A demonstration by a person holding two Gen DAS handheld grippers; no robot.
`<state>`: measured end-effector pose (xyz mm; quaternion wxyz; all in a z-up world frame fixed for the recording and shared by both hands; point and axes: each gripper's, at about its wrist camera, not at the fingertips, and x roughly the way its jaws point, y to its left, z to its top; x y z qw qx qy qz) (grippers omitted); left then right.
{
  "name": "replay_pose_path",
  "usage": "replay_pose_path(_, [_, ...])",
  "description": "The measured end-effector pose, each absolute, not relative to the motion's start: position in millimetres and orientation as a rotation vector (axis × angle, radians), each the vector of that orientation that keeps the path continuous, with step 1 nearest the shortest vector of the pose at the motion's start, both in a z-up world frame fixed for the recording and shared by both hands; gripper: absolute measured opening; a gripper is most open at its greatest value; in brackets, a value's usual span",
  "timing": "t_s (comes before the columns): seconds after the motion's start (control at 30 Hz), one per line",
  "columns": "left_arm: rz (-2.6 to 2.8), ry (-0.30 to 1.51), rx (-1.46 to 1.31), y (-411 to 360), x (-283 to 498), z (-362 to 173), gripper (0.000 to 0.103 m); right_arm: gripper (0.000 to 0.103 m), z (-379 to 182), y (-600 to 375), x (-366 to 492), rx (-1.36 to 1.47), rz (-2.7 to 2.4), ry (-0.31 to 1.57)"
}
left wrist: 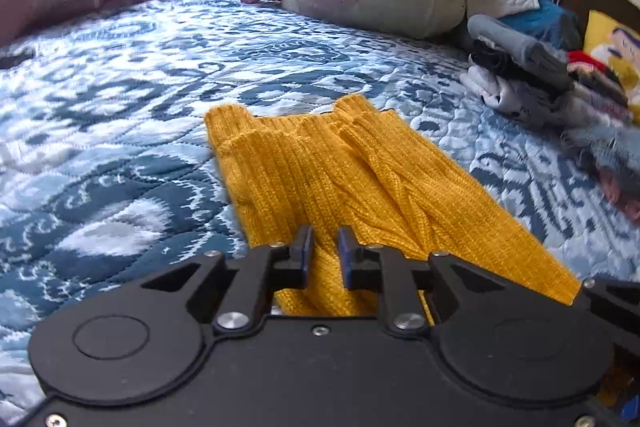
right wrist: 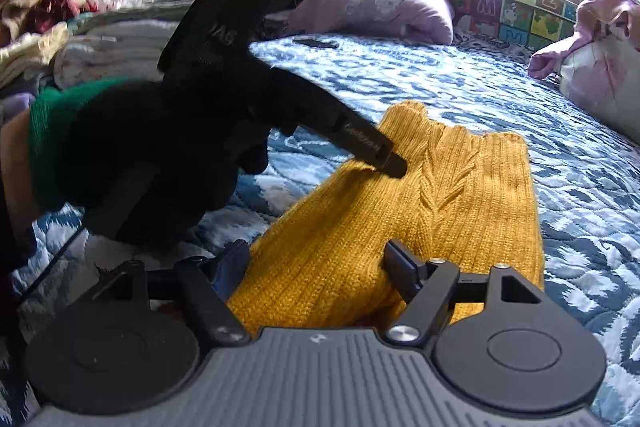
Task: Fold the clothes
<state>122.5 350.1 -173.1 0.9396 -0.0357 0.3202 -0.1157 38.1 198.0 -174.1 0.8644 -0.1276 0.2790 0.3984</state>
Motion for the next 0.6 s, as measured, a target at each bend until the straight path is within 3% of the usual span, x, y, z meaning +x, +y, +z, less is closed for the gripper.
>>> replay_pose_path(0.17, [-0.161,0.575,-0.023,341.0,92.7,-143.4,0.019,0.072,-145.6,183.5,21.3,-0.218,0.832,0.562])
replay_pose_path(0.3, [-0.141,0.560,-0.178,344.9,45.3,-134.3,0.029,0.072,-127.4,131.3,-4.1,-0.105,0.775,0.528])
replay_pose_path(0.37, [-0.134,0.555,-0.270,347.6,20.5,-131.5,0.034,0.072,-128.2,99.0,-8.7,-0.020,0.712,0.547])
replay_pose_path(0.43, [-0.127,0.550,-0.361,350.3,-4.3,-128.6,0.050,0.073,-134.1,67.7,-9.7,0.085,0.656,0.574])
replay_pose_path(0.6, [-0.090,0.552,-0.612,357.0,-60.6,-134.4,0.051,0.074,-170.2,-0.6,7.2,0.493,0.597,0.701])
